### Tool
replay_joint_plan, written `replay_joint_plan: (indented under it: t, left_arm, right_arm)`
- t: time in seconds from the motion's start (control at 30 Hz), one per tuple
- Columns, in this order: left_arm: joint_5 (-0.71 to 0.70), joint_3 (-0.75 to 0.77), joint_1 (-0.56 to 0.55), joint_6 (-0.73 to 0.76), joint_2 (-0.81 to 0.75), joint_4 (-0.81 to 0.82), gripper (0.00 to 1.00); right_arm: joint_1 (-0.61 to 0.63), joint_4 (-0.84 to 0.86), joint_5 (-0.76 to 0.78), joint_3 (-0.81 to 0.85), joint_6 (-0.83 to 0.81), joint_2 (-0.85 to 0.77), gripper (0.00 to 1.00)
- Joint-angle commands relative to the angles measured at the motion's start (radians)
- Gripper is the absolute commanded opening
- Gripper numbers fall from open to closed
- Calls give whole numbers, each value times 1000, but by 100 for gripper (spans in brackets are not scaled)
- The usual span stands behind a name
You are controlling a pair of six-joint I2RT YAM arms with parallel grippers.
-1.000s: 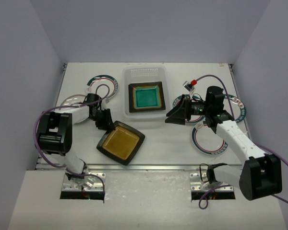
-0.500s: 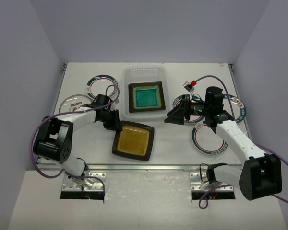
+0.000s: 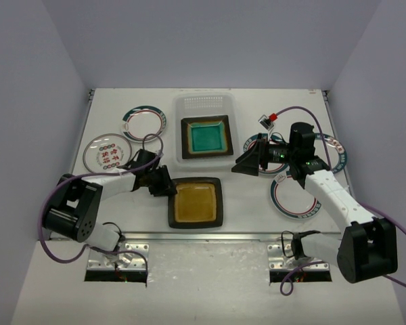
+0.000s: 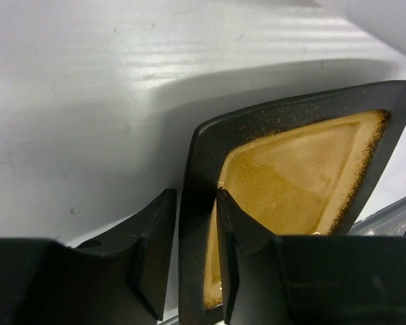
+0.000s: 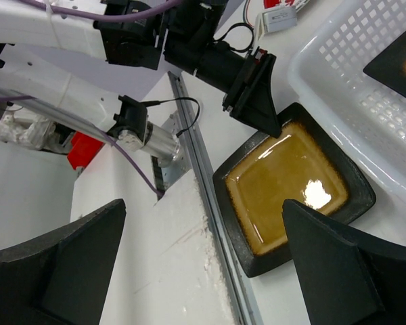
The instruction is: Place the plates into the plastic bin on the countertop
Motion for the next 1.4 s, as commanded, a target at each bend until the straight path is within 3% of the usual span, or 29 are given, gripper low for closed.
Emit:
replay_joint_plan:
  t: [0.0, 0.17, 0.43, 0.53, 0.7, 0.9, 1.0, 1.13, 1.37]
  left_arm:
    - [-29, -104, -16, -73, -42, 89, 33]
    - [-5, -231, -39, -132, -124, 171, 47]
    - [-4, -365, -100, -232, -176, 248, 45]
    - [-39, -369, -139, -256, -180, 248, 34]
    - [-67, -358, -140, -248, -184, 242, 0]
    - [-12, -354, -147, -249, -313, 230, 0]
    - [61, -340, -151, -260, -447, 173, 0]
    - [55, -294, -150, -317, -659, 80, 0]
    - [88, -273, -150, -391, -689, 68, 0]
  right_arm:
    - [0, 25, 7, 5, -15, -26, 99]
    - [-1, 41, 11, -4, -2, -23, 99]
    - [-2, 50, 18, -4, 11, -24, 99]
    - [-1, 63, 22, -9, 21, -28, 99]
    - [-1, 71, 23, -14, 27, -28, 99]
    - [0, 64, 35, -17, 21, -28, 99]
    - [-1, 64, 37, -14, 27, -29, 99]
    - [-1, 63, 69, -14, 31, -37, 99]
    - [1, 50, 102, -15, 31, -34, 99]
